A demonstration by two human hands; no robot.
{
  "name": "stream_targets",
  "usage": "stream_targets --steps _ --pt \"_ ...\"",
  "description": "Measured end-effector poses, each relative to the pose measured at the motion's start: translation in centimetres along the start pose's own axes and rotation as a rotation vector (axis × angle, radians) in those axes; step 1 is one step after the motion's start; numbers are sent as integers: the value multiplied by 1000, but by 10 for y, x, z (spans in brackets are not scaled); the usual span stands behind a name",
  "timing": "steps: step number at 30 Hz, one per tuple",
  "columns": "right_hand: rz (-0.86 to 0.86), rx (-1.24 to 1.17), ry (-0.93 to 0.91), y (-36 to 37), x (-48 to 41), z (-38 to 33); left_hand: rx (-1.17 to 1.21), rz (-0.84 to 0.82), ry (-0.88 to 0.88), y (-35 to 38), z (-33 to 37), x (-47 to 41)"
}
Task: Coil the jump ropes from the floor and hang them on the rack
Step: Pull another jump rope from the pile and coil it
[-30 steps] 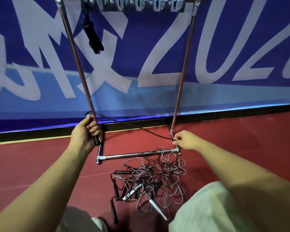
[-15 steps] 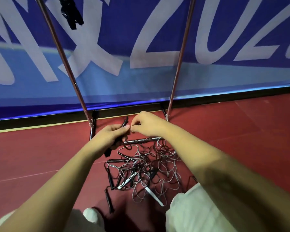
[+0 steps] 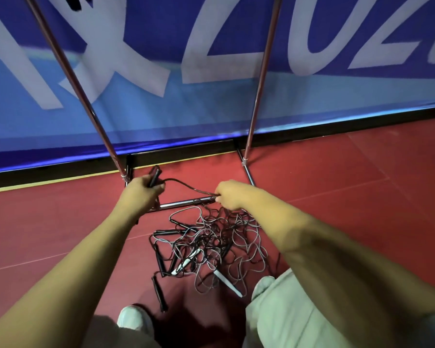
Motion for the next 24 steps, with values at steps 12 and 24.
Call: stream_targets --steps 12,24 --pt "32 284 -145 -1 22 -64 -313 103 248 9 13 13" --pt "188 -280 -400 -39 24 -32 587 -209 252 12 39 25"
Point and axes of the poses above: each hand's wrist, its own x-axis away from the middle knuckle, its own y-axis out of the palm, z = x × y, the point moved 7 cm from there along -x, towards the middle knuckle, and after that the axes turned 13 degrees about -z, right-handed, at the moved point
